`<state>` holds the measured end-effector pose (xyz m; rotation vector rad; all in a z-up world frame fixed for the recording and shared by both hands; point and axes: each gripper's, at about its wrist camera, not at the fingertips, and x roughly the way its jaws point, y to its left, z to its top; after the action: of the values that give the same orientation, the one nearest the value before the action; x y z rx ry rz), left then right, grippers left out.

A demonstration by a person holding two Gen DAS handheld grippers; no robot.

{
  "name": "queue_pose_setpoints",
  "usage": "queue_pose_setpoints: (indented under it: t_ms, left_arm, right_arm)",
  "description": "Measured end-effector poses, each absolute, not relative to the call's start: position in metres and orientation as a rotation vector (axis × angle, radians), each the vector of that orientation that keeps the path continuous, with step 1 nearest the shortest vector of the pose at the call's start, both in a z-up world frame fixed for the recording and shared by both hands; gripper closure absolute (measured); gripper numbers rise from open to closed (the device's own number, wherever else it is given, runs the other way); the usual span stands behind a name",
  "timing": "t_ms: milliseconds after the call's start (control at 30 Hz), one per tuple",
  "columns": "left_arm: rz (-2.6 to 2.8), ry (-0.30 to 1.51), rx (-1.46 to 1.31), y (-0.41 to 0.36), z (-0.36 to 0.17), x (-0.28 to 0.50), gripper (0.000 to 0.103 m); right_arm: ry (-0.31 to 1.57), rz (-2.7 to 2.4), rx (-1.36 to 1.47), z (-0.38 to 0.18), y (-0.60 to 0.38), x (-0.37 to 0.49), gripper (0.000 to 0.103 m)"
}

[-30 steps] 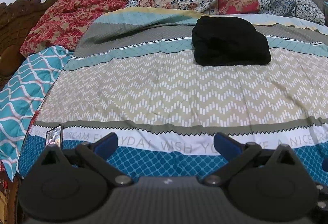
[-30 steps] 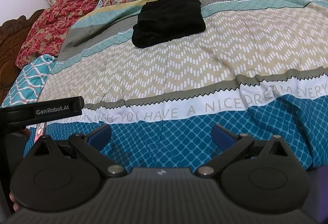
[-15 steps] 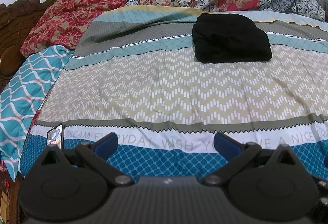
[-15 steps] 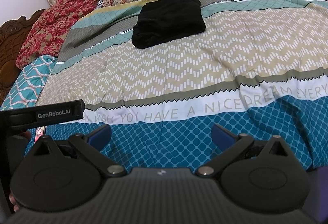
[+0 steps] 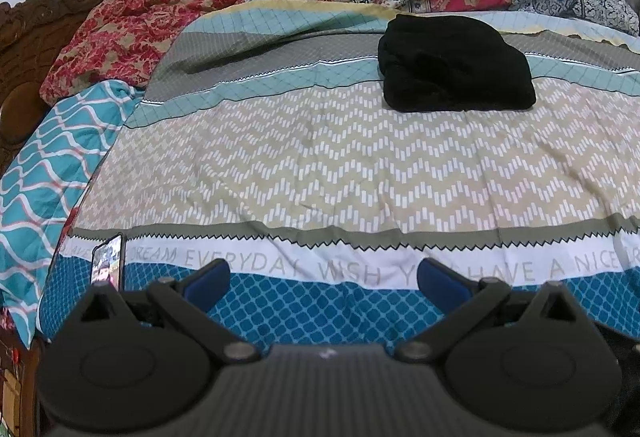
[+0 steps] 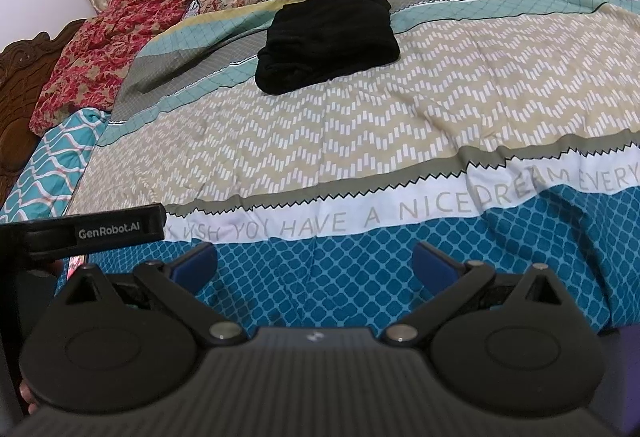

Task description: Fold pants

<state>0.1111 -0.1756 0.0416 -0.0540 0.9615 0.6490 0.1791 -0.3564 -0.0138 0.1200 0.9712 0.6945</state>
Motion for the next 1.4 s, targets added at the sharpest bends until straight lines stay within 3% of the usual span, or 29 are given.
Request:
queue_pose_setpoints:
  t_ms: [1400]
  left_arm:
    - [0.623,0.989,-0.07,-0.1743,0.0366,0.113,0.0]
  right_arm:
    - [0.932,0.68,0.116,-0.0087,-0.3587,0.1803,0.0]
